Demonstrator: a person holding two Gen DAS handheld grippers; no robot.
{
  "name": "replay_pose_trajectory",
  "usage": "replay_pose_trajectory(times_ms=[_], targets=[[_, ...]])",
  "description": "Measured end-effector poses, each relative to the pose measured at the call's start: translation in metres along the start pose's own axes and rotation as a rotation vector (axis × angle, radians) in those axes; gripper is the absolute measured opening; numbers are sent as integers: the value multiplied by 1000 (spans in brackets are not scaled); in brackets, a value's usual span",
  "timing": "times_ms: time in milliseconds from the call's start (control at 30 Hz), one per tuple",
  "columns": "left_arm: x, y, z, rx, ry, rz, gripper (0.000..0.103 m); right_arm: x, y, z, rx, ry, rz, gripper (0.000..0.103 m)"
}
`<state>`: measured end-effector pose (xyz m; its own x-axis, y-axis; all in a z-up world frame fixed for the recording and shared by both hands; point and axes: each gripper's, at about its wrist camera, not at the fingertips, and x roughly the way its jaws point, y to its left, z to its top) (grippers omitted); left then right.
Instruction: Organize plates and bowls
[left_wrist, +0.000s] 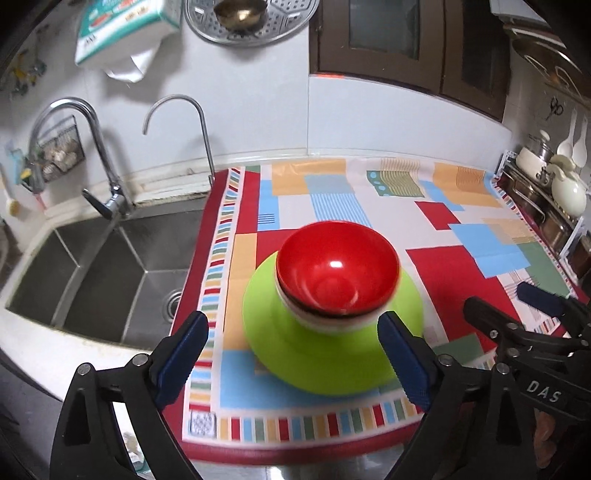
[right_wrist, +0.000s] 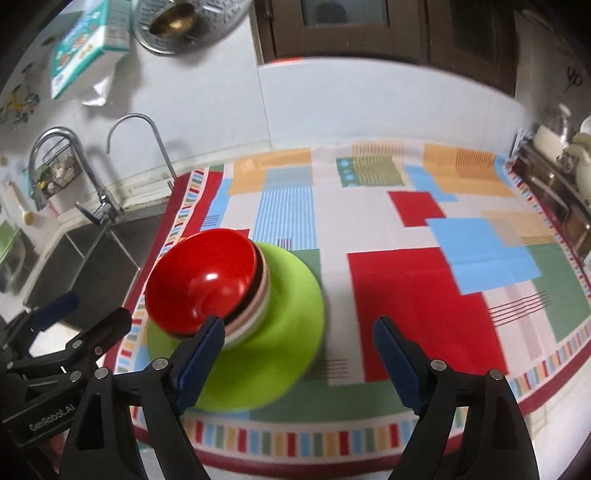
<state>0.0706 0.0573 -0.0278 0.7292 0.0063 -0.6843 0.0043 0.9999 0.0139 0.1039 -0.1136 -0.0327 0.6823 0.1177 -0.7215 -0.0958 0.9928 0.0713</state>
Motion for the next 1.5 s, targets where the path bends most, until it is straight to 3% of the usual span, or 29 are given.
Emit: replay_pose_trajectory(times_ms=[300, 700, 1067, 1500], targets=[[-55, -32, -47, -30, -8, -27, 98, -63, -30, -47, -34, -56, -19, 88], [-121, -59, -88, -20, -90, 21, 100, -134, -50, -99, -91, -138, -31, 88], [-154, -67, -105, -14, -143, 93, 103, -163, -55, -119, -99, -161, 4, 88], [-169, -71, -109, -21, -174, 90, 103, -180, -57, -124, -112, -204, 14, 88]])
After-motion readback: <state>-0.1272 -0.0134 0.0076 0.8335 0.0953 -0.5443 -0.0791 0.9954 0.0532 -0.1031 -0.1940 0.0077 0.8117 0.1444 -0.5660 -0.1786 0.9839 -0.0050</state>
